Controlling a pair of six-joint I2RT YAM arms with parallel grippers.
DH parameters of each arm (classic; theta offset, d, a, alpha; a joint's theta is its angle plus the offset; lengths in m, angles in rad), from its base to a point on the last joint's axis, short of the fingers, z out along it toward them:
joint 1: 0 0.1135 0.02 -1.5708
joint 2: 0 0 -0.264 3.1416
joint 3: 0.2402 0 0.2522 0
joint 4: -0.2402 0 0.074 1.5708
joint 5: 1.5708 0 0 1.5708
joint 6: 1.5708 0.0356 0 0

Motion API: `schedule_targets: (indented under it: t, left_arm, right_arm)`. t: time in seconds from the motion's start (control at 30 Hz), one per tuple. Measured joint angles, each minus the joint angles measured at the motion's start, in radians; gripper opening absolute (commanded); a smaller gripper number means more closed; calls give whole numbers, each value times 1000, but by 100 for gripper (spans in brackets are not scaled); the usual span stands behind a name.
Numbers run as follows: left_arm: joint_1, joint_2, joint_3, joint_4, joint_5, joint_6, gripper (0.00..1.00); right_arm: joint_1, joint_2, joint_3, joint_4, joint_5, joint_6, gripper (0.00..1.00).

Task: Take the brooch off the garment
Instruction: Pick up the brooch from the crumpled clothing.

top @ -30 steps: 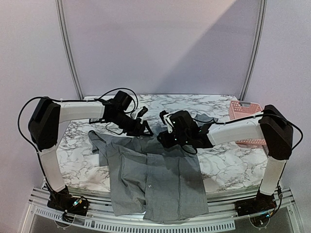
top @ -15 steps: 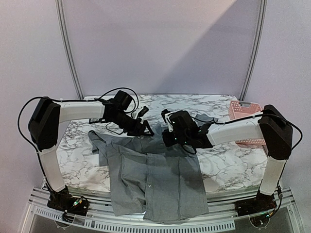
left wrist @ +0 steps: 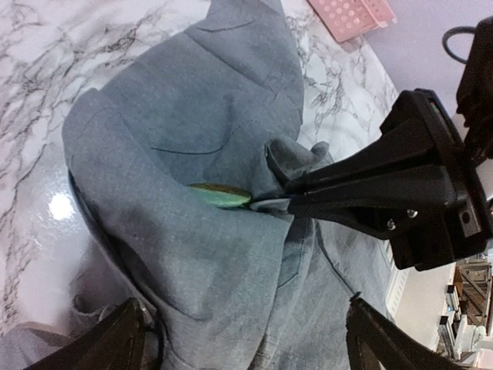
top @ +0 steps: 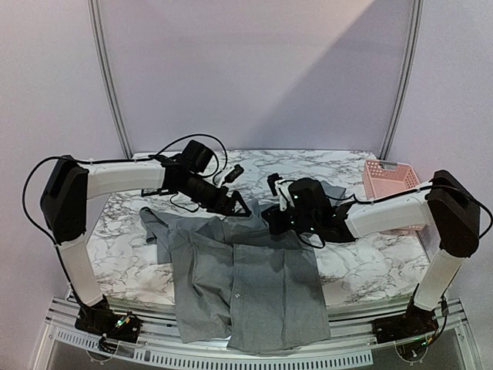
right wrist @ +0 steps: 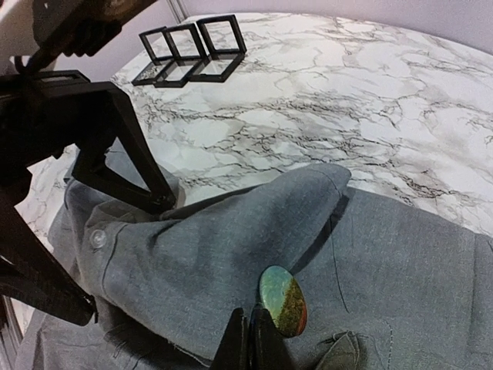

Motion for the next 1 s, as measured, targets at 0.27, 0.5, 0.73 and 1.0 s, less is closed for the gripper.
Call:
schedule_targets:
  t: [0.27,0.5,0.73,1.0]
  left_arm:
    - [-5,-69,-29,44,-40,37,94]
    - [-34,-76,-29,97,11,103,89]
    - [-42,-74,-104,205,99,158,76]
    - [-42,-13,-131,286,172,173,74]
  right_arm:
    - [-9,-47,-43,97,-123,0,0]
    - [-24,-50,-49,137,-225,-4,0]
    - [-68,-57,-98,194,-322,-3,0]
    - [-105,-59,-130,234,-423,3,0]
